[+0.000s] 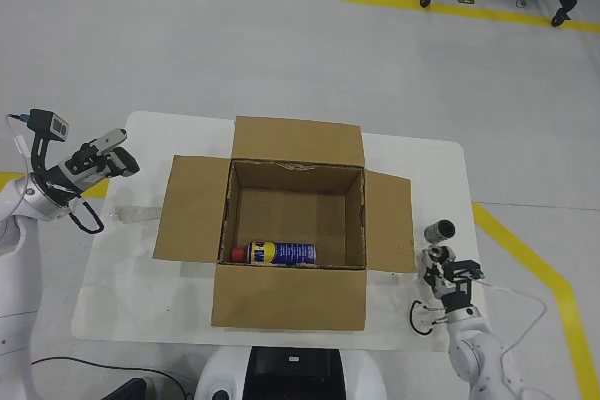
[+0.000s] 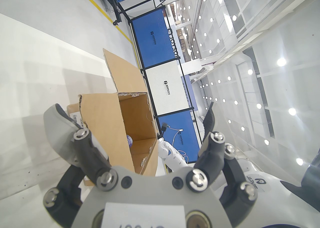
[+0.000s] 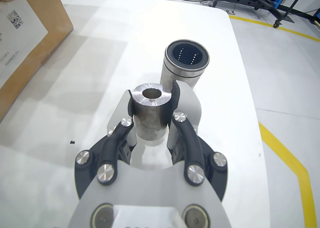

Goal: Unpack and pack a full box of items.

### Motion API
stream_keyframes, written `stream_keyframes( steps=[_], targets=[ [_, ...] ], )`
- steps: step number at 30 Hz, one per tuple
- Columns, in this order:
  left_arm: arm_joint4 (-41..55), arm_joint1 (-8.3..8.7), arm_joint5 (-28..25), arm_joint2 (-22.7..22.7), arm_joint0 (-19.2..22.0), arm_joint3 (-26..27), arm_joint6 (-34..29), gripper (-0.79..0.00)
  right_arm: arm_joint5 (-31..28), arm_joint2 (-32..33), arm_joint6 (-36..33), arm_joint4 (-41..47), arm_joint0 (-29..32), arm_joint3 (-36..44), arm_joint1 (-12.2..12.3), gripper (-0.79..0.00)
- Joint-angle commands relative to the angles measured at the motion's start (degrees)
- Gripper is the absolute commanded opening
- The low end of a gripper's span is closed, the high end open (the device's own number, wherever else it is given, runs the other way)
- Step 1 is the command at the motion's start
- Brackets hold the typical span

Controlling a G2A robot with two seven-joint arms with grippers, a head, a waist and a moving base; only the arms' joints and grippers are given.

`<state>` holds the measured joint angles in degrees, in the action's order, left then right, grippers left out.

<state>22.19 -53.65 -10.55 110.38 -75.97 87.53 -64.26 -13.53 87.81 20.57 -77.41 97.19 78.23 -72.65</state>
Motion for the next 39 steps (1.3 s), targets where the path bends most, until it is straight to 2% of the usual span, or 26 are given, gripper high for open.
stream_keyframes(
  steps=[1, 3, 5, 6, 8, 9, 10, 11, 29, 39],
  targets=[
    [0.00, 0.00, 0.00, 0.00, 0.00, 0.00, 0.00, 0.000, 0.02, -0.34, -0.10, -0.06, -0.34, -0.61, -0.03, -0.785],
    [0.00, 0.00, 0.00, 0.00, 0.00, 0.00, 0.00, 0.000, 0.10, -0.65, -0.01, -0.17, -0.74, -1.28, -0.05, -0.773],
    [0.00, 0.00, 0.00, 0.00, 0.00, 0.00, 0.00, 0.000, 0.18, -0.89, 0.19, -0.17, -0.99, -1.79, -0.06, -0.702],
    [0.00, 0.00, 0.00, 0.00, 0.00, 0.00, 0.00, 0.000, 0.17, -0.95, 0.29, -0.20, -1.02, -1.92, -0.05, -0.693],
    [0.00, 0.00, 0.00, 0.00, 0.00, 0.00, 0.00, 0.000, 0.11, -1.02, 0.48, -0.28, -0.92, -2.09, -0.03, -0.545],
    [0.00, 0.00, 0.00, 0.00, 0.00, 0.00, 0.00, 0.000, 0.05, -1.02, 0.58, -0.35, -0.85, -2.09, 0.00, -0.437],
    [0.00, 0.00, 0.00, 0.00, 0.00, 0.00, 0.00, 0.000, 0.01, -0.99, 0.65, -0.39, -0.78, -2.10, 0.02, -0.126],
    [0.00, 0.00, 0.00, 0.00, 0.00, 0.00, 0.00, 0.000, -0.04, -0.93, 0.77, -0.40, -0.65, -2.07, 0.05, 0.000],
    [0.00, 0.00, 0.00, 0.00, 0.00, 0.00, 0.00, 0.000, -0.91, 1.30, 0.62, -1.36, 5.04, 4.42, 0.81, 0.000],
    [0.00, 0.00, 0.00, 0.00, 0.00, 0.00, 0.00, 0.000, -1.23, -0.11, -3.34, 1.01, 2.20, 1.48, 0.65, 0.000]
  ],
)
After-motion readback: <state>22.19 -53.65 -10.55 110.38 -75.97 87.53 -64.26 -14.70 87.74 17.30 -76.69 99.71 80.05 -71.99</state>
